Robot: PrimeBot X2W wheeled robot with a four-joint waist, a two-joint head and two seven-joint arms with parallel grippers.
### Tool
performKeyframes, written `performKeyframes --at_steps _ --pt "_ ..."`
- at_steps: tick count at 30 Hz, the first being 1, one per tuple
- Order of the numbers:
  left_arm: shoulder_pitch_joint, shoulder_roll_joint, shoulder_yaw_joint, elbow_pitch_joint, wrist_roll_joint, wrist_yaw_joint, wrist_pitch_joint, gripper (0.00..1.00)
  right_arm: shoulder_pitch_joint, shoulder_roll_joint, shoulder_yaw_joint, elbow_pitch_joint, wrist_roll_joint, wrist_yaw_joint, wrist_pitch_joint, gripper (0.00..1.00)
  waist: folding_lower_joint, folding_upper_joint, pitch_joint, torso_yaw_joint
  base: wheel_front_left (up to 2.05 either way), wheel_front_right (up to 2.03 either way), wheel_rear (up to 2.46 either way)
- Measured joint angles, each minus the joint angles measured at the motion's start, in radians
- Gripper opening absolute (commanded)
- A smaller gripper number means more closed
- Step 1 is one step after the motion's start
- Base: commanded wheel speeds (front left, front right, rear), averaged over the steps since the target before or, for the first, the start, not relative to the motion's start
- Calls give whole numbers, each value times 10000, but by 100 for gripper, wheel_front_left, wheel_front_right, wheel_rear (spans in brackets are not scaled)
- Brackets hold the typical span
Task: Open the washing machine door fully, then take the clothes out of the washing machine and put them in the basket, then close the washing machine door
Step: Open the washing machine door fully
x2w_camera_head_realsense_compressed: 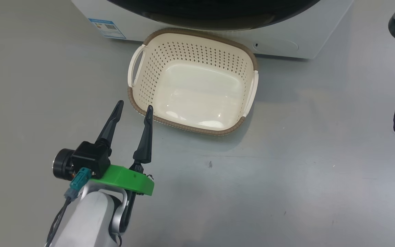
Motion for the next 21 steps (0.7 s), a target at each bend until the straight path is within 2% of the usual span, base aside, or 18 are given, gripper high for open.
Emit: performKeyframes --at_steps 9,21 --pt "-122 -33 -132 153 54 -19 0 100 -1127 -102 533 573 -40 -222 681 0 0 0 204 310 0 0 0" --pt "-316 -84 -211 205 73 -102 0 100 -2090 -497 740 1446 -240 -598 1039 0 -1 0 358 646 0 0 0"
